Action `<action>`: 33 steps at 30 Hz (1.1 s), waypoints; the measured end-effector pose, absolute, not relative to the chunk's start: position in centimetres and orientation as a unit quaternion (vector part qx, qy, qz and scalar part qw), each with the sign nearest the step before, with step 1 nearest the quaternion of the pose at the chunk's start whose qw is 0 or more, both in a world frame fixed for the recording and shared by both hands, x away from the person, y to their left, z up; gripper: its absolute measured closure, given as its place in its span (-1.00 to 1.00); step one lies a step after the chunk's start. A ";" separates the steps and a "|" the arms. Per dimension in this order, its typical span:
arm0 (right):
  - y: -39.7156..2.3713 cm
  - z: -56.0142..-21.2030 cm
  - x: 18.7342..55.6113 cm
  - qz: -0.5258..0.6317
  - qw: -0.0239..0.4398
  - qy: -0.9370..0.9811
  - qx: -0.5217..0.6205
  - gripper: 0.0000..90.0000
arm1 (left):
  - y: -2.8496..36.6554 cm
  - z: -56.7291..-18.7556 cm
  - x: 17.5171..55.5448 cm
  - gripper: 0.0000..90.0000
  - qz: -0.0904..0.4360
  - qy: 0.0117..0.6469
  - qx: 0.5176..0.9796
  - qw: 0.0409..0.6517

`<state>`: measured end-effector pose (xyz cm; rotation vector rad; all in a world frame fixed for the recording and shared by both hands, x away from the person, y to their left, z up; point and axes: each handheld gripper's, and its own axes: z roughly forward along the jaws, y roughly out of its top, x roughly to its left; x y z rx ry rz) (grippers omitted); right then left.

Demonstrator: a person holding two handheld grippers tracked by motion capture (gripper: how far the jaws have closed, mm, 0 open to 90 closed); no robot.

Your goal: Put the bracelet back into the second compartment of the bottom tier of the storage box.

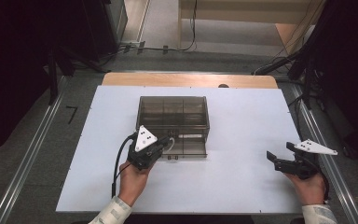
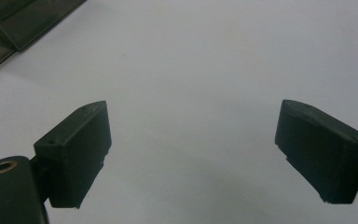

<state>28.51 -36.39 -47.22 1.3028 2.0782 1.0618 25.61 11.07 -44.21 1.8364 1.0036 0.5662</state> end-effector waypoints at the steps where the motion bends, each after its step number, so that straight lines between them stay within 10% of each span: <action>1: -36.4 -47.2 28.5 0.386 0.232 0.756 0.474 -0.80 | 11.1 -44.2 25.7 0.92 0.231 0.409 0.749 0.467; 33: -36.4 -47.2 28.5 0.386 0.232 0.756 0.475 -0.80 | 9.3 -45.4 26.9 0.92 0.221 0.395 0.762 0.463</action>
